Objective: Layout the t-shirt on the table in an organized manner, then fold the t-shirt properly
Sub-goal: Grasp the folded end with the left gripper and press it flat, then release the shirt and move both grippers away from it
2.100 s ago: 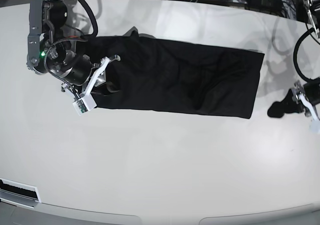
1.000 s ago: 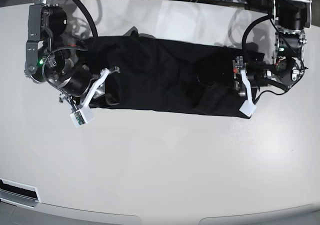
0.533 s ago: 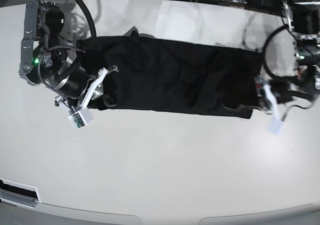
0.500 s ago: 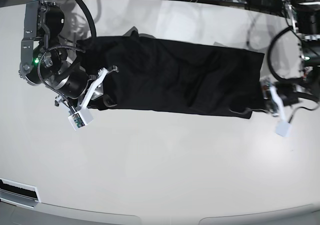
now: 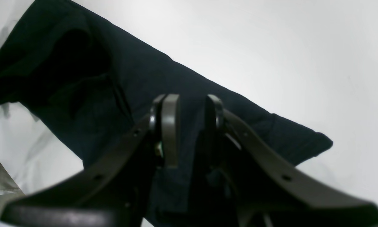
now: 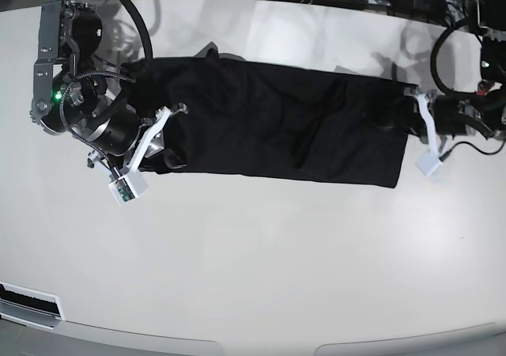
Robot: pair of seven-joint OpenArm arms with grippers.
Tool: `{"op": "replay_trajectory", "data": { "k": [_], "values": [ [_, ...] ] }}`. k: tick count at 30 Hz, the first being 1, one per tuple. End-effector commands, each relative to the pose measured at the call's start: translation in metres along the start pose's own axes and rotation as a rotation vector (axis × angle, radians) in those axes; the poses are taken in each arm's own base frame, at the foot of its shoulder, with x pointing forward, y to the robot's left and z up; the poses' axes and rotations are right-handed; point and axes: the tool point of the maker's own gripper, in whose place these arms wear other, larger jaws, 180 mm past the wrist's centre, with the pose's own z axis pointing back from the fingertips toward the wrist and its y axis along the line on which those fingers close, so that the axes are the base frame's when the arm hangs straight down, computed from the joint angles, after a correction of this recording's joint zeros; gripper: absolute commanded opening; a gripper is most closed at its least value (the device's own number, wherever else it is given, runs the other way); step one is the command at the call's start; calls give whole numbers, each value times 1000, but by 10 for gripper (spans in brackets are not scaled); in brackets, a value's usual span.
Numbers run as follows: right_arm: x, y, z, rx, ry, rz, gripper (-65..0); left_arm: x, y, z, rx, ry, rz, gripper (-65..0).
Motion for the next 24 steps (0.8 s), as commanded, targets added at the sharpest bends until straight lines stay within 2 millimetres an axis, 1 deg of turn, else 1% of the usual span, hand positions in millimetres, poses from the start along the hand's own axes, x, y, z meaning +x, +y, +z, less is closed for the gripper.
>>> {"op": "replay_trajectory", "data": {
  "k": [1, 5, 8, 10, 12, 14, 16, 18, 20, 22, 24],
  "values": [
    [17, -1, 3, 1, -58, 12, -482, 12, -6, 0, -23, -42, -22, -650],
    [17, -1, 3, 1, -58, 13, -482, -1, -36, -35, -124, -13, -10, -650],
    [17, -1, 3, 1, -58, 13, -482, -3, -58, -56, -189, -12, -8, -650],
    [17, -1, 3, 2, -58, 13, -482, 0, -64, -66, -196, -32, -12, -650],
    [18, -3, 3, -8, -61, 1, -482, 5, -64, -68, -191, -42, -20, -650],
    [24, -7, 6, -28, -77, -7, -482, 13, -62, -64, -190, -64, -24, -650],
    [30, -12, 14, -52, -95, 0, -482, 24, -55, -56, -174, -101, -21, -650],
    [33, -23, 25, -106, -103, -22, -482, 34, -44, -43, -143, -147, -12, -650],
    [29, -39, 37, -175, -88, -88, -481, 43, -29, -26, -94, -193, -4, -650],
    [19, -48, 47, -192, -63, -161, -436, 53, -13, -6, -42, -244, 5, -650],
    [2, -57, 56, -211, -22, -230, -361, 60, 2, 15, 11, -291, 11, -650]
  ]
}}
